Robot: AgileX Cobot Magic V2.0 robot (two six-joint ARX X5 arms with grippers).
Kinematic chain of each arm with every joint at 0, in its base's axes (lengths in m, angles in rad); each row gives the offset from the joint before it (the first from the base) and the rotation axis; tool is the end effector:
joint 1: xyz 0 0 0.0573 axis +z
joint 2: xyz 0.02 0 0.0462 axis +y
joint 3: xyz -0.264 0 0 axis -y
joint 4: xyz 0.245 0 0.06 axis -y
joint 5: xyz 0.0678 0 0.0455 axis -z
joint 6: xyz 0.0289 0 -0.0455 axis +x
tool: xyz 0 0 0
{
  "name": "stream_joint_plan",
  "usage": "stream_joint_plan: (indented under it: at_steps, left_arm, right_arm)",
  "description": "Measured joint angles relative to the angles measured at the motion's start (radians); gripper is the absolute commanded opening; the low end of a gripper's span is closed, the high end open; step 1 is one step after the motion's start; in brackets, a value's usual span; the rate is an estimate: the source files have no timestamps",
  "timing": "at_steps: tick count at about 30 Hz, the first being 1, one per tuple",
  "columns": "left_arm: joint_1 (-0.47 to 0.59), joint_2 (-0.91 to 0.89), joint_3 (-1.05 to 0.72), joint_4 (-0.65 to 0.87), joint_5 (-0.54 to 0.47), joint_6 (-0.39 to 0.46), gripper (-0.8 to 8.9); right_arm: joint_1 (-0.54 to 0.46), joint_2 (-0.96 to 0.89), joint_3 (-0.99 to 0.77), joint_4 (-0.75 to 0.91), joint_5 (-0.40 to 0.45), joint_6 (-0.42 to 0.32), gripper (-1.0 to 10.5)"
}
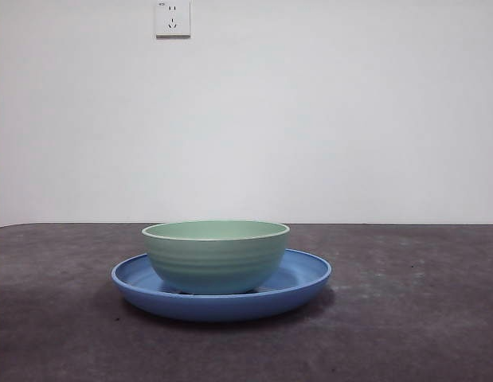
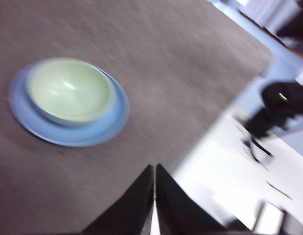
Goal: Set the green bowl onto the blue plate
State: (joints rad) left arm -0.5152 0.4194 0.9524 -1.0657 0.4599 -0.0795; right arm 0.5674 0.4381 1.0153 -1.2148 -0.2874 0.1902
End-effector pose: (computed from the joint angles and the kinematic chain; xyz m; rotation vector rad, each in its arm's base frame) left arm 0.0286 -0.0309 0.3396 -0.0560 0.5912 -0.9286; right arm 0.0211 0.0232 0.3426 0.0807 0.7258 0.7594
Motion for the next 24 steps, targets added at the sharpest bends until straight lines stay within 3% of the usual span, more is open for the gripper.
stream_joint_plan:
  at_steps: [5,11,18,24]
  left_arm:
    - [0.105,-0.05,-0.064,0.137,0.0,0.129,0.07]
    - [0.261,-0.121,-0.287,0.489,0.0,0.232,0.07]
    - [0.409,-0.173,-0.598,0.828,-0.141,0.198,0.07]
    - [0.466,-0.262,-0.767,0.871,-0.353,0.153,0.07]
  right_arm:
    - [0.0,0.0,0.0,0.0,0.0,0.0,0.4]
    - [0.0,0.0,0.0,0.0,0.0,0.0,0.4]
    - [0.0,0.0,0.0,0.0,0.0,0.0,0.4]
    - [0.0,0.0,0.0,0.0,0.0,0.0,0.4]
